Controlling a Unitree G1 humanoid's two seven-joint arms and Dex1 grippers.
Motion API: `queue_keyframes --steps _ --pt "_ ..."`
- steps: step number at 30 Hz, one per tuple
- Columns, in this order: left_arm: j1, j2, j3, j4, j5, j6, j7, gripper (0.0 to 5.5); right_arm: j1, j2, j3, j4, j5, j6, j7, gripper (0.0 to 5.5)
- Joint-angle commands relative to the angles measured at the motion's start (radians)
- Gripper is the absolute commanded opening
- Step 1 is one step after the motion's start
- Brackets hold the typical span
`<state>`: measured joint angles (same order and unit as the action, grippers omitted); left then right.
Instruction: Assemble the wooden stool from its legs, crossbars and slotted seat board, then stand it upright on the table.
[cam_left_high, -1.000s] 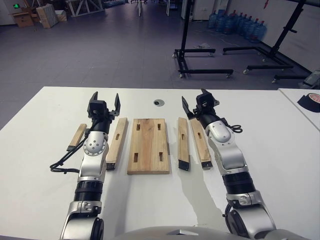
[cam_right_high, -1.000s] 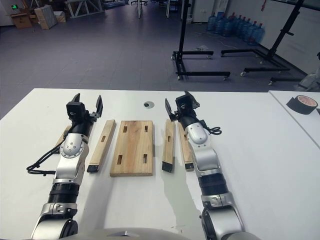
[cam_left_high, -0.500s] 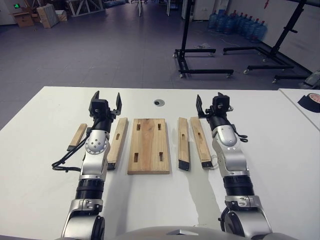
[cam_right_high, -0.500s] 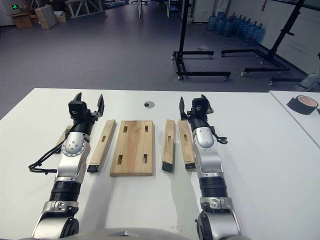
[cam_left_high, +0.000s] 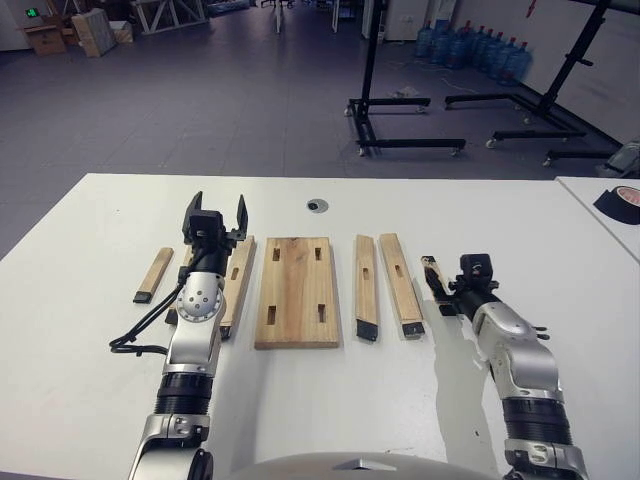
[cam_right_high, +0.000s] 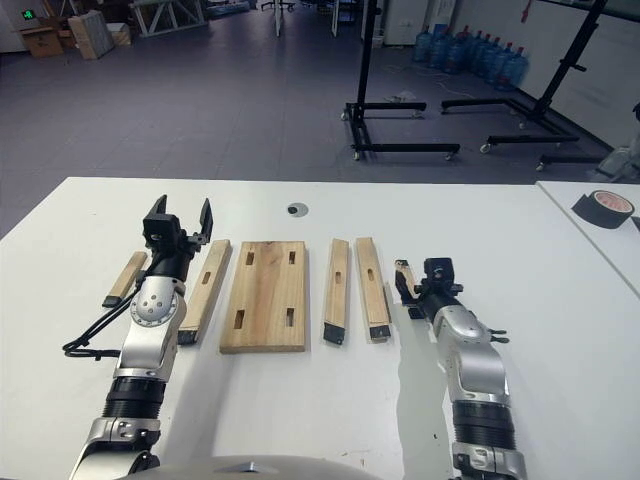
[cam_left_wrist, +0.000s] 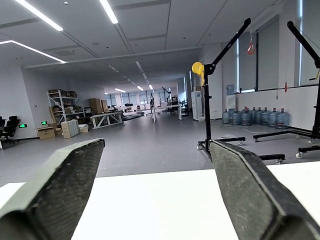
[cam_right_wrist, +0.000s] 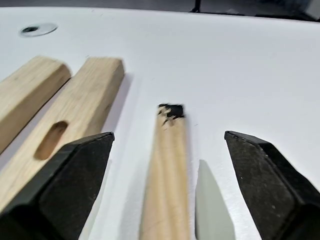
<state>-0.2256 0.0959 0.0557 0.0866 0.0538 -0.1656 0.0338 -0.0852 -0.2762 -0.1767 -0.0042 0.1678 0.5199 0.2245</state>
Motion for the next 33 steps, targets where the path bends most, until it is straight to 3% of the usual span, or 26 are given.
queue_keyframes --steps 1,3,16,22,28,31,33 --pt "0.012 -0.002 -0.002 0.005 0.002 0.013 -0.001 3.86 0.021 0.0 0.026 0.027 -0.024 0.045 -0.019 4.07" --pt "0.01 0.001 -0.001 0.009 0.002 0.015 -0.001 3.86 0.029 0.005 0.039 0.057 -0.023 0.087 -0.019 4.07" --pt "0.022 -0.007 0.004 -0.019 -0.026 0.047 -0.011 3.82 0.036 0.038 -0.019 0.058 0.076 0.323 -0.04 1.33" --pt "0.007 -0.016 0.017 -0.021 -0.079 0.068 -0.03 3.82 -0.013 -0.009 0.0 0.072 0.043 0.237 -0.029 1.26" --pt "0.008 -0.092 0.119 -0.197 -0.791 0.398 -0.322 3.82 -0.21 -0.06 -0.051 -0.056 0.124 -0.012 0.101 1.26" --pt "0.035 -0.082 0.12 -0.314 -1.116 0.588 -0.436 3.82 -0.271 -0.078 0.057 -0.148 0.093 -0.1 0.192 1.26" --pt "0.045 -0.07 0.109 -0.327 -1.187 0.666 -0.427 3.82 -0.279 -0.079 0.154 -0.195 0.046 -0.155 0.232 1.26"
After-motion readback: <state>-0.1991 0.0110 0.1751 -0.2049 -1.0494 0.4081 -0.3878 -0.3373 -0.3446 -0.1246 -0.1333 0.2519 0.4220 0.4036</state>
